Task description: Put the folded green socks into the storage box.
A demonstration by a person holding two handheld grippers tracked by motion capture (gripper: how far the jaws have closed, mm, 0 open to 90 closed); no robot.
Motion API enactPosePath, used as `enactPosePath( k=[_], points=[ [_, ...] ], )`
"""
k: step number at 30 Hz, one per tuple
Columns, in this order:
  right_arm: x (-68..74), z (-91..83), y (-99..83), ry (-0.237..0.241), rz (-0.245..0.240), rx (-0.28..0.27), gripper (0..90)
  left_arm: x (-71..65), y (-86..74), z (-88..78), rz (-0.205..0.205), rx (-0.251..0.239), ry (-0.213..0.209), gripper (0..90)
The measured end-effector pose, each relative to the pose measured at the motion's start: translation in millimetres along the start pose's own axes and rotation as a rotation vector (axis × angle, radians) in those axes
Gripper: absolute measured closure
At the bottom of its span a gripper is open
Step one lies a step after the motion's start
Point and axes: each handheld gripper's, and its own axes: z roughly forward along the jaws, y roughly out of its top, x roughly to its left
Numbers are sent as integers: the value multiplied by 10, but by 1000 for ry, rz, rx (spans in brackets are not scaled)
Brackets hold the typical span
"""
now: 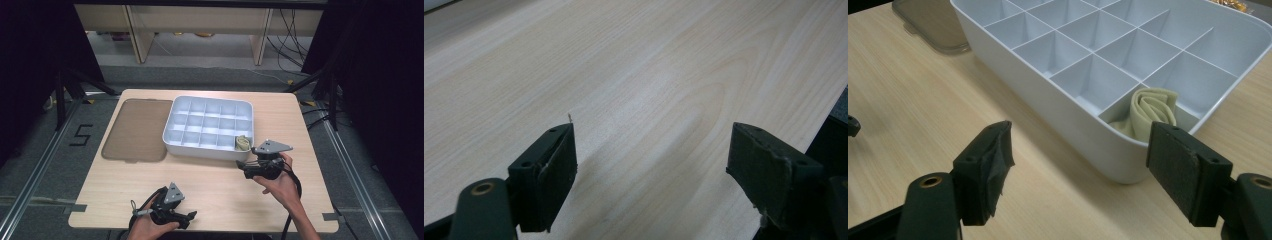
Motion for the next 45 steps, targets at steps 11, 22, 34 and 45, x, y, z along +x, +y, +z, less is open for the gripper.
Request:
enactPosePath(
  k=[11, 22, 34, 45],
  points=[
    [-42, -129, -218, 5, 26, -5, 253, 11, -2, 3, 6, 3, -6, 196],
    [56, -208, -412, 38, 43, 9, 236, 12, -4, 2, -3, 1, -3, 197],
    [124, -213, -536, 42, -7, 15, 225, 15, -1, -2, 6, 2, -3, 197],
    [206, -231, -648, 50, -6, 42, 179, 7, -4, 6, 8, 8, 5, 197]
  ],
)
